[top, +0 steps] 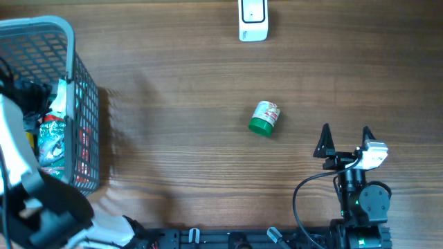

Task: Scan the item barcode
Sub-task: 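Return the left gripper into the basket toward the green packet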

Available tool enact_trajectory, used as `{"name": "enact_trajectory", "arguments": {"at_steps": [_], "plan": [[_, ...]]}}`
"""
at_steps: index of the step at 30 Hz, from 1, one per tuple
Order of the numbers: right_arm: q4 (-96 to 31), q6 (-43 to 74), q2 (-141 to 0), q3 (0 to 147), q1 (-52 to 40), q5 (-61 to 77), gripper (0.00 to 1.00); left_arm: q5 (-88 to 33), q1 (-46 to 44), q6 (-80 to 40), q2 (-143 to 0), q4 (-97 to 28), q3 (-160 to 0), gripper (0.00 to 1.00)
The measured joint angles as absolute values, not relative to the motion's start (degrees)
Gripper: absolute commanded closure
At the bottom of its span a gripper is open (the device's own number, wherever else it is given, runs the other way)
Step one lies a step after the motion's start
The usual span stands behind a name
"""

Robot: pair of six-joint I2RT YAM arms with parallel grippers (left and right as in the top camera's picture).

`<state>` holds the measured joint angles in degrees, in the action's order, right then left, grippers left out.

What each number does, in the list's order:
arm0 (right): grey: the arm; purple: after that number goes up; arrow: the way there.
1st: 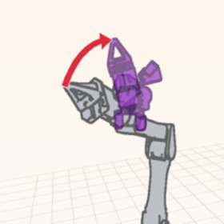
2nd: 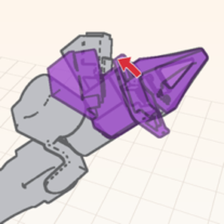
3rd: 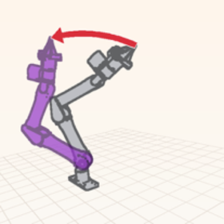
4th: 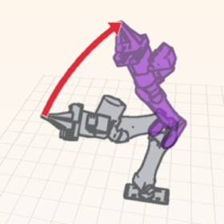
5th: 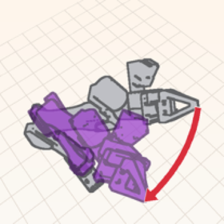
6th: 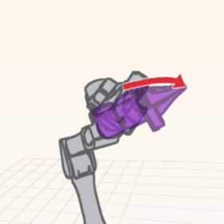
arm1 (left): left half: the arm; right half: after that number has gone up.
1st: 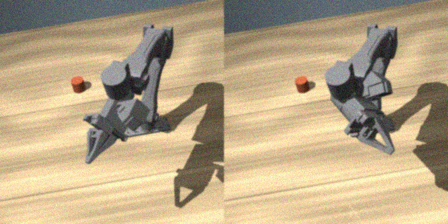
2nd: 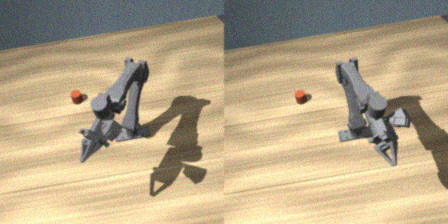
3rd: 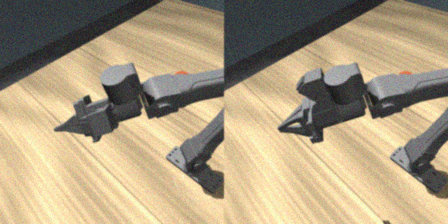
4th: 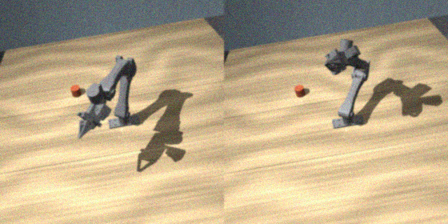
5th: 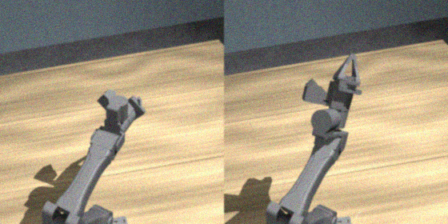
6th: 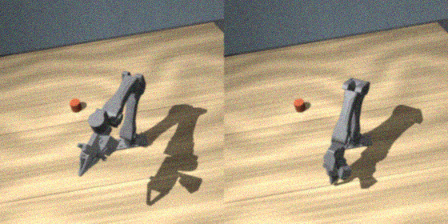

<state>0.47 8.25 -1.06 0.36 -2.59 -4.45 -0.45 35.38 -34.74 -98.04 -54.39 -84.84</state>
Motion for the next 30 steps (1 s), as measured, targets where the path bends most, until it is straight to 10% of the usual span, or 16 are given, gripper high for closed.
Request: {"name": "enact_trajectory", "arguments": {"at_steps": [10,15,30], "plan": [[0.47,8.25,-1.06,0.36,-2.59,-4.45,0.00,-4.60,34.13,-31.44,-113.97,-44.12,-84.82,0.21],[0.47,8.23,-1.06,0.36,-2.59,-4.45,0.00,-4.75,31.88,-30.70,-116.38,-41.63,-85.19,0.96],[0.49,8.23,-1.06,0.36,-2.59,-4.43,0.00,-3.11,32.36,-30.50,-92.07,-49.78,-84.79,0.96]]}}
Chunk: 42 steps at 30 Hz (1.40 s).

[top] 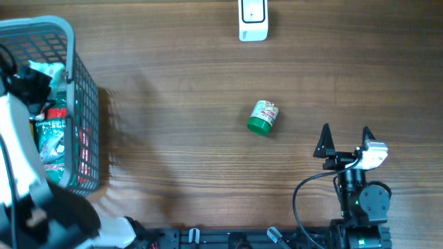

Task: Scan the item barcode
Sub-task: 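Return the left gripper into the basket toward the green packet, then lift the light green packet with the left gripper and place it beside the jar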

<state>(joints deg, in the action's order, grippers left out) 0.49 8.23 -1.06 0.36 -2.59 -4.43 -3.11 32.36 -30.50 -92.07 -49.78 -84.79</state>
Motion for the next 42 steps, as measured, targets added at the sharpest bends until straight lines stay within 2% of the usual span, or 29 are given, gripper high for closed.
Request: {"name": "enact_trajectory", "arguments": {"at_steps": [13,20,26,34,42], "plan": [[0.47,8.23,-1.06,0.36,-2.59,-4.45,0.00,-3.90,32.36,-30.55,-66.83,-53.82,-84.79,0.96],[0.47,8.25,-1.06,0.36,-2.59,-4.45,0.00,-12.01,32.36,-30.55,-57.98,-54.13,-84.79,0.96],[0.47,8.23,-1.06,0.36,-2.59,-4.45,0.00,-21.30,30.63,-30.55,-55.88,-56.95,-84.82,0.96],[0.47,8.23,-1.06,0.36,-2.59,-4.45,0.00,-25.80,12.60,-30.57,-57.01,-58.74,-82.17,0.96],[0.47,8.23,-1.06,0.36,-2.59,-4.45,0.00,-16.53,-9.17,-35.11,-69.56,-53.84,-73.93,0.96]]}}
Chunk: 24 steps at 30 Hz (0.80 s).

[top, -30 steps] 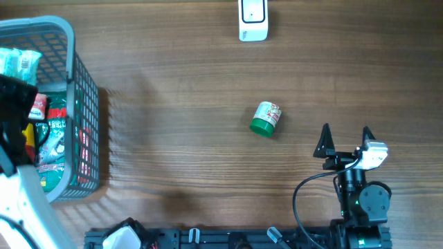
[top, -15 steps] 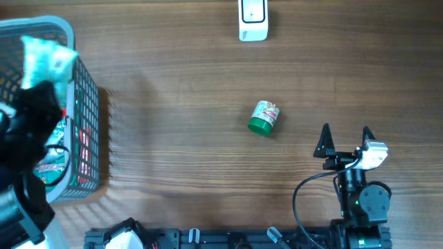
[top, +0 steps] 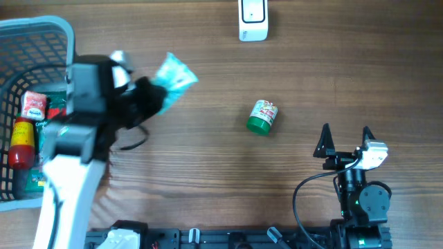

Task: Scan the item barcode
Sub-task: 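Lift the light green packet with the left gripper and place it beside the jar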

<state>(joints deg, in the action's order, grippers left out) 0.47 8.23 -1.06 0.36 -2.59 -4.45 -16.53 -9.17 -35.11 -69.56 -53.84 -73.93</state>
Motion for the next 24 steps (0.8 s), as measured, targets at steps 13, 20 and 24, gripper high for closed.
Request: {"name": "enact_trajectory", "arguments": {"at_steps": [13,20,24], "plan": [[0.47,8.23,-1.06,0.36,-2.59,-4.45,0.00,-2.39,-24.64,-51.27,-99.00,-45.89,-72.29,0.96],[0.47,8.23,-1.06,0.36,-2.59,-4.45,0.00,-0.75,-31.73,-55.22,-106.21,-40.10,-72.25,0.84],[0.47,8.23,-1.06,0.36,-2.59,-4.45,0.00,1.78,-35.62,-55.77,-107.39,-38.52,-72.25,0.57]]}}
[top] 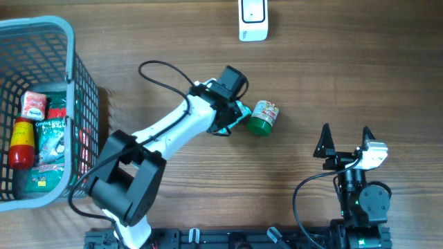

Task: Scan the item barcode
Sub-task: 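Lift the light green packet with the left gripper and place it beside the jar, then reach the left gripper into the basket and grasp the orange-white packet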

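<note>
My left arm reaches across the table's middle, and its gripper (235,115) sits mostly under the wrist, right beside a small jar with a green lid (264,117) lying on its side. A sliver of the teal packet (240,111) shows at the fingertips, so the gripper looks shut on it. The white barcode scanner (252,19) stands at the far edge, well beyond both. At the near right, my right gripper (344,142) is open and holds nothing.
A grey wire basket (69,41) fills the left side, holding a red bottle (21,142), green packets (50,142) and other items. The left arm's black cable (163,67) loops over the table between the basket and the jar.
My left arm has moved right with the teal packet, from just outside the basket to right beside the green-lidded jar. The packet is now mostly hidden under the wrist. The right arm has not moved.
My left gripper was down in the basket among the packets at the first two moments. Then it held a teal packet above the table just right of the basket. Now it is at the middle, next to the jar. The right gripper has stayed open throughout.
</note>
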Available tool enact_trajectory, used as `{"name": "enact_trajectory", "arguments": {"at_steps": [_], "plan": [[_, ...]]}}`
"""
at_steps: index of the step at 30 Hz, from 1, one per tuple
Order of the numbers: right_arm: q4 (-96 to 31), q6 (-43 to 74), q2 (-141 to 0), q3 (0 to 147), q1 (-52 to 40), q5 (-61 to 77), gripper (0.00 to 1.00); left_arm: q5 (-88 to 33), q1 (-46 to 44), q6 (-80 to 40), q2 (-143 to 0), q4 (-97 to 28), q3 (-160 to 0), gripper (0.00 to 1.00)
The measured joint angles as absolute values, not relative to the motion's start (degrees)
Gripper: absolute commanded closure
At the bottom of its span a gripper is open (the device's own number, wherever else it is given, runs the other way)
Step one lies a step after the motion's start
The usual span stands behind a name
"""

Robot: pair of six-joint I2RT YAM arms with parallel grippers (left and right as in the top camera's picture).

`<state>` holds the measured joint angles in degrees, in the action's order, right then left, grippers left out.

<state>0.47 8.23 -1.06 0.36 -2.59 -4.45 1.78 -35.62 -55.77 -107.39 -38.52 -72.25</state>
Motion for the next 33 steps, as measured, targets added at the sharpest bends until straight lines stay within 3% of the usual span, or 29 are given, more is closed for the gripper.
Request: {"name": "enact_trajectory", "arguments": {"at_steps": [1,2,3,5,19,26,33], "plan": [[0.47,8.23,-1.06,0.36,-2.59,-4.45,0.00,2.17,-36.47,-55.72,-107.59,-38.52,-72.25,0.48],[0.47,8.23,-1.06,0.36,-2.59,-4.45,0.00,2.59,-37.39,-56.27,-107.63,-38.52,-72.25,0.24],[0.47,8.23,-1.06,0.36,-2.59,-4.45,0.00,2.76,-38.35,-56.16,-107.63,-38.50,-72.25,0.10],[0.47,8.23,-1.06,0.36,-2.59,-4.45,0.00,2.76,-38.81,-56.07,-107.55,-38.57,-72.25,0.00],[0.47,8.23,-1.06,0.36,-2.59,-4.45,0.00,16.75,-30.02,-50.43,-80.16,-45.50,-74.54,0.00],[0.47,8.23,-1.06,0.36,-2.59,-4.45,0.00,18.98,-16.16,-44.14,-67.70,-45.28,-74.65,0.00],[0.47,8.25,-1.06,0.36,-2.59,-4.45,0.01,18.72,0.10,-40.71,-63.92,-44.60,-74.65,0.00]]}}
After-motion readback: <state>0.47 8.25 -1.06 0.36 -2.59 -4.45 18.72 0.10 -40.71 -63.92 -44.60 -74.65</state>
